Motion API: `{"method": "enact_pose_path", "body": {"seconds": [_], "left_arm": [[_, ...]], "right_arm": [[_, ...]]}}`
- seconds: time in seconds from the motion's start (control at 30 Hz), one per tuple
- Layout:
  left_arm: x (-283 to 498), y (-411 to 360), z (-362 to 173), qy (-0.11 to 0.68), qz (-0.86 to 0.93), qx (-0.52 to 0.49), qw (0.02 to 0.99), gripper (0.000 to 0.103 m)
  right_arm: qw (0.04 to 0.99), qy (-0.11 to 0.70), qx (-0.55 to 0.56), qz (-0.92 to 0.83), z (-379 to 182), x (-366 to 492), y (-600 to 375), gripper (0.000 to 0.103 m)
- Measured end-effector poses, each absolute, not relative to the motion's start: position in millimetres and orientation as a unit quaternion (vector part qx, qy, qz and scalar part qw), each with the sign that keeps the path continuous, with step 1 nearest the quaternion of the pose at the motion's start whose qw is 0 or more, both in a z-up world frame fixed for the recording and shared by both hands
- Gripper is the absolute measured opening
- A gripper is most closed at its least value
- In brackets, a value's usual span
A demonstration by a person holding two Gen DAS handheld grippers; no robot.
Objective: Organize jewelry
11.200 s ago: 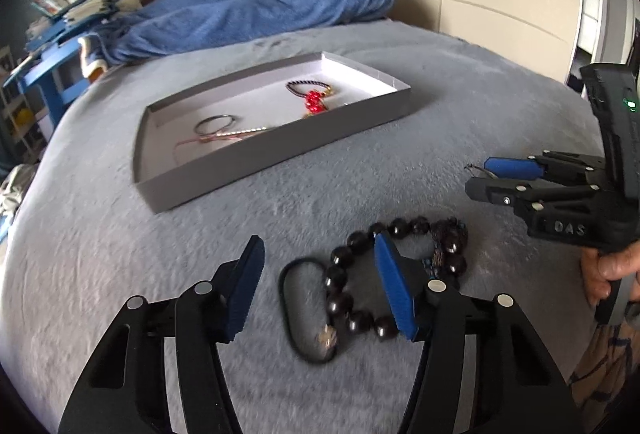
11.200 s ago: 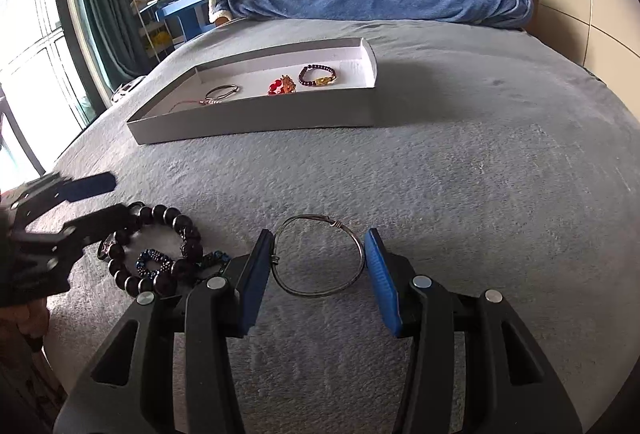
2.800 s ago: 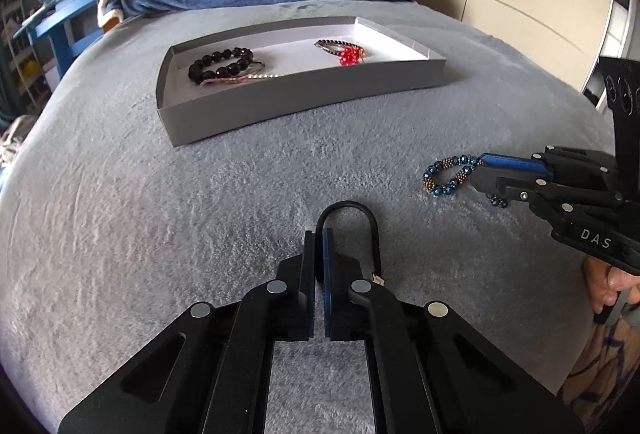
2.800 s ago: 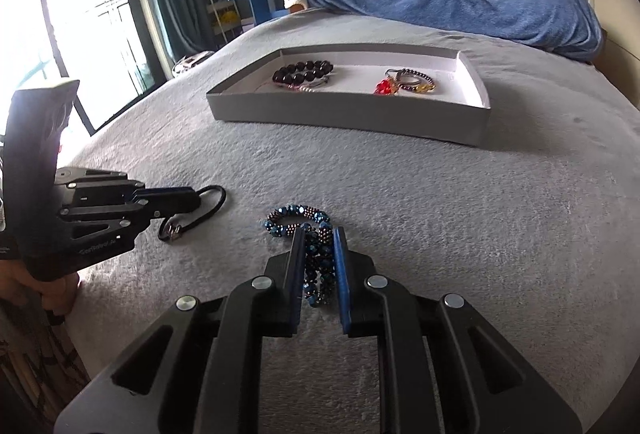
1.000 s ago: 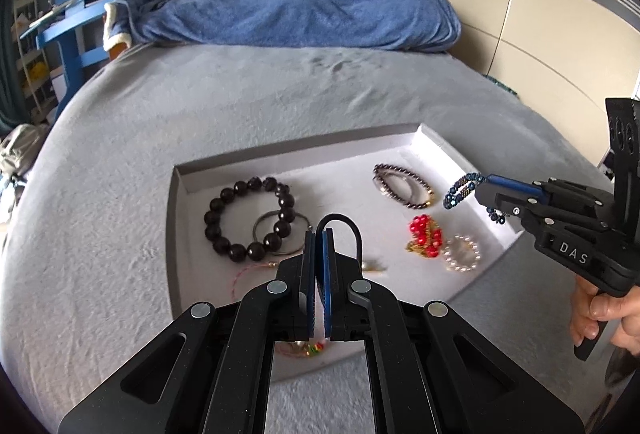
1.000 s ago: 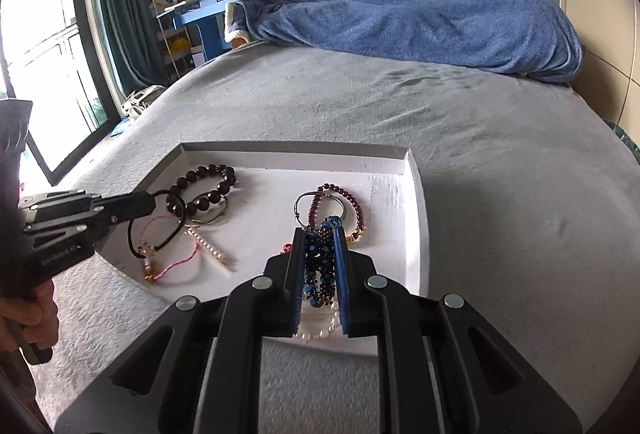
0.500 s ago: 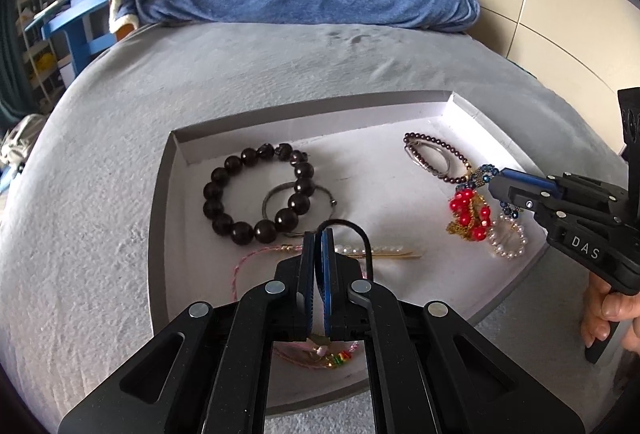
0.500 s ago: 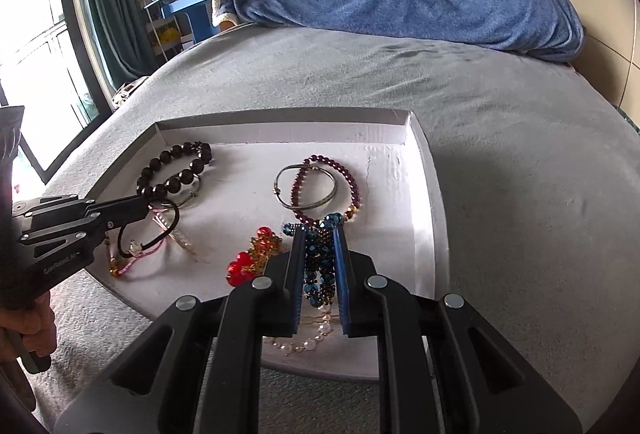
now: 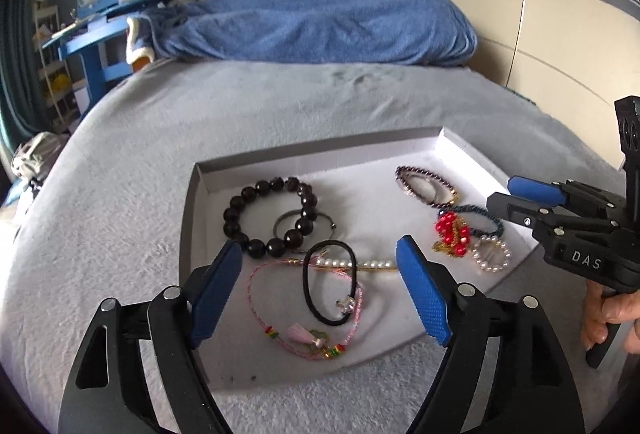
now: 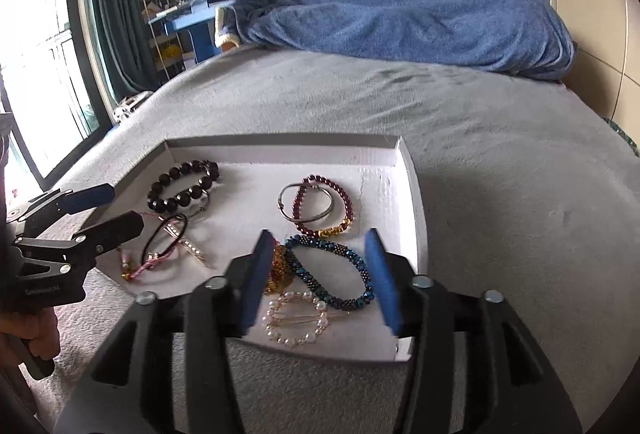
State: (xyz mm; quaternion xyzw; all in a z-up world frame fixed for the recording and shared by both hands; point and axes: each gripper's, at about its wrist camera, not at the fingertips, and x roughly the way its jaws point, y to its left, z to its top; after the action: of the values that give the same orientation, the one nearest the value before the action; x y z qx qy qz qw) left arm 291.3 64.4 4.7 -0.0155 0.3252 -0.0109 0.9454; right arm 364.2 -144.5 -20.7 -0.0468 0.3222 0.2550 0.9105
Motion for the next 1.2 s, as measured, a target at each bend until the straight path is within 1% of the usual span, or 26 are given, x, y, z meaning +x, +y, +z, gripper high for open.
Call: {"method": "enact_pose_path", "body": {"seconds": [0.03, 0.07, 0.1, 0.3, 0.47, 0.53, 0.6, 0.97, 1.07, 1.2], "left_arm": [[287, 64, 7, 0.320, -0.006, -0.015, 0.947, 0.085], [284, 63, 8, 0.316, -0.003, -0.015, 0.949, 0.089], [280, 62, 10, 0.308, -0.001, -0.016, 0.951, 0.093], [256, 66, 17, 0.278, 0.017, -0.034, 0.960, 0.097], [234, 68, 15, 0.265, 0.035, -0.047, 0.963, 0.098], [226, 69, 12, 0.262, 0.042, -0.049, 0.963, 0.098], [216, 69, 10, 0.261, 0.046, -0.050, 0.963, 0.098], [178, 62, 2, 0.260, 0.058, -0.051, 0.962, 0.098], [172, 59, 4, 0.247, 0.063, -0.041, 0.966, 0.098], [170, 51, 4, 0.249, 0.057, -0.027, 0.967, 0.098]], "right_arm": [[0.913, 0.317, -0.045, 0.254, -19, 361, -146, 0.062], [0.915, 0.312, -0.042, 0.252, -17, 358, -148, 0.065], [0.916, 0.308, -0.037, 0.253, -15, 354, -151, 0.066], [0.922, 0.293, -0.009, 0.252, -9, 334, -165, 0.078], [0.927, 0.281, 0.005, 0.249, -7, 313, -175, 0.093], [0.930, 0.271, 0.004, 0.249, -8, 302, -178, 0.096], [0.930, 0.269, 0.006, 0.252, -9, 292, -180, 0.097], [0.931, 0.261, 0.000, 0.254, -18, 254, -186, 0.097], [0.937, 0.243, -0.007, 0.249, -18, 243, -186, 0.097], [0.941, 0.234, -0.022, 0.244, -18, 234, -183, 0.097]]}}
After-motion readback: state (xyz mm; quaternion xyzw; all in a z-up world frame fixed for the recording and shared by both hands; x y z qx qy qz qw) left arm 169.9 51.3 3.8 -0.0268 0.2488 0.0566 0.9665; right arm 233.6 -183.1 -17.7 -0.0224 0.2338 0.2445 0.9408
